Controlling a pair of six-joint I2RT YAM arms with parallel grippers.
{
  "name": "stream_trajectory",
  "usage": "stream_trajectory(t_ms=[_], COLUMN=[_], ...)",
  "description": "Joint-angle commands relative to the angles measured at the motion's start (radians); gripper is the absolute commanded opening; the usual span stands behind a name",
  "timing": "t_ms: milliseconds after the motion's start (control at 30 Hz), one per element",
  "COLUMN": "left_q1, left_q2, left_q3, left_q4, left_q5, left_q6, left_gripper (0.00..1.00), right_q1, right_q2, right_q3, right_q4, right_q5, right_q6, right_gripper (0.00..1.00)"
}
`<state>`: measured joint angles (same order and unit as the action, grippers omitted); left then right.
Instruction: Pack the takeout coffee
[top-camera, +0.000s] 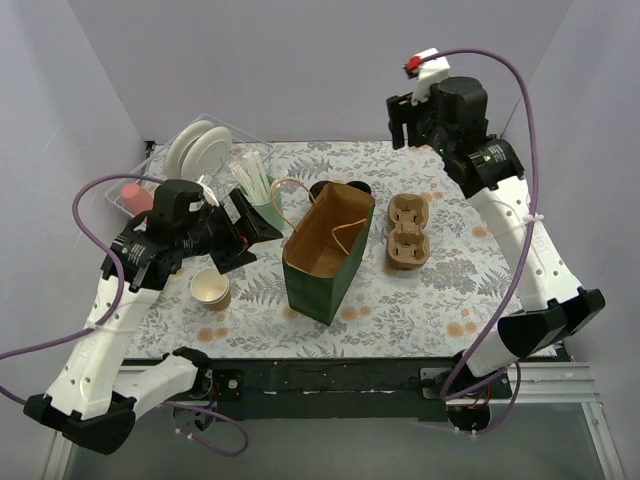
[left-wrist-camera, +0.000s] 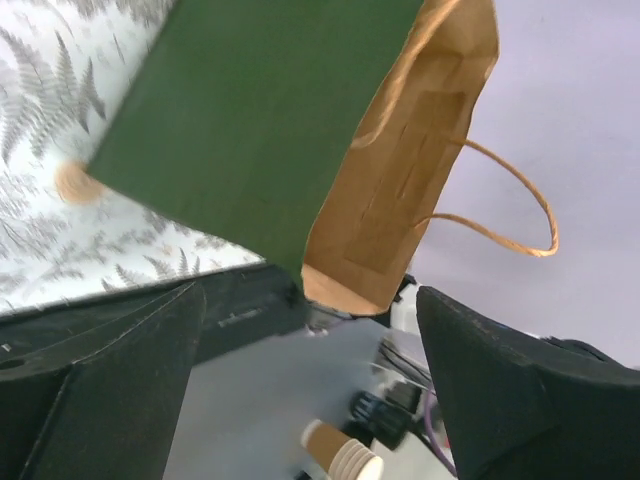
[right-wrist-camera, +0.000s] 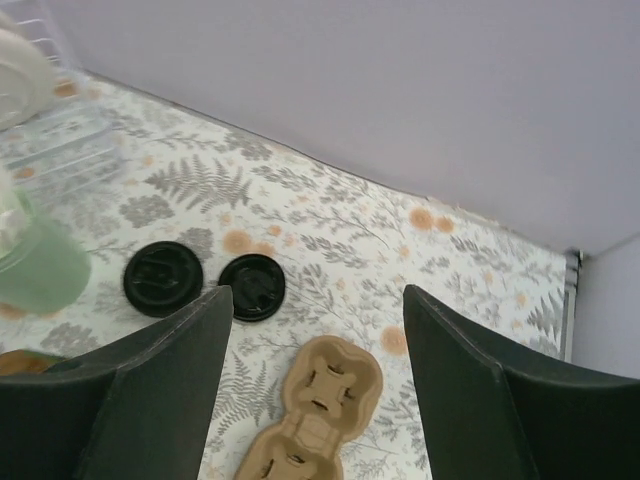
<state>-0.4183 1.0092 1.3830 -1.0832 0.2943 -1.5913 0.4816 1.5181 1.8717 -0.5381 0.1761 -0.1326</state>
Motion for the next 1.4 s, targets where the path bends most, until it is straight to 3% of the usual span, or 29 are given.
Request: stream_trajectory(t_ms=[0,67,167,267,400,467,700,1067,1367], left_q1=[0.004,0.004,0.004,0.004,0.004,0.004,0.004,0.004,0.004], left_q2=[-0.072,-0.055,-0.04,-0.047,-0.001,-0.001,-0.099,-0.098,-0.181], left_q3=[-0.033,-0.013,-0.038,-0.056,0.04,0.044,-0.065,-0.021,-0.104], left_q4=[0.037,0.025,0.028,0.052,-0.044,-0.064,-0.018,-0.139,-0.141], left_q5=[0.068,0.081,0.127,0.18,0.145,0.112,0.059,0.04,0.036], left_q6=[-0.134,-0.078,0.009,0.081,0.185,0.172,-0.001,0.06,-0.001], left_gripper=[0.88,0.9,0.92,0.93,0.93,0.93,0.92,0.92,0.92], right_q1=[-0.132,-0.179,-0.248,-0.253,-0.265,-0.271,-0.278,-0.288,-0.29], right_q2=[-0.047,-0.064,-0.062,-0.078,-0.147,-0.15,-0.099,0.023,0.066], right_q3=[-0.136,-0.193,-0.301,-0.426,-0.572,-0.633,-0.723,-0.718,-0.727], right_q4=[0.013,-0.006,-0.075,-0.105,-0.009,0.0,0.03,-0.016,0.055], right_q5=[-0.104,-0.16,-0.378,-0.337,-0.288,-0.335,-0.394,-0.503,-0.518], right_q6=[0.106,0.114,0.062,-0.053,-0.199,-0.324,-0.534,-0.683,-0.751], right_gripper=[0.77,0.79,0.77,0.78,0.78,0.76,0.72,0.68,0.65])
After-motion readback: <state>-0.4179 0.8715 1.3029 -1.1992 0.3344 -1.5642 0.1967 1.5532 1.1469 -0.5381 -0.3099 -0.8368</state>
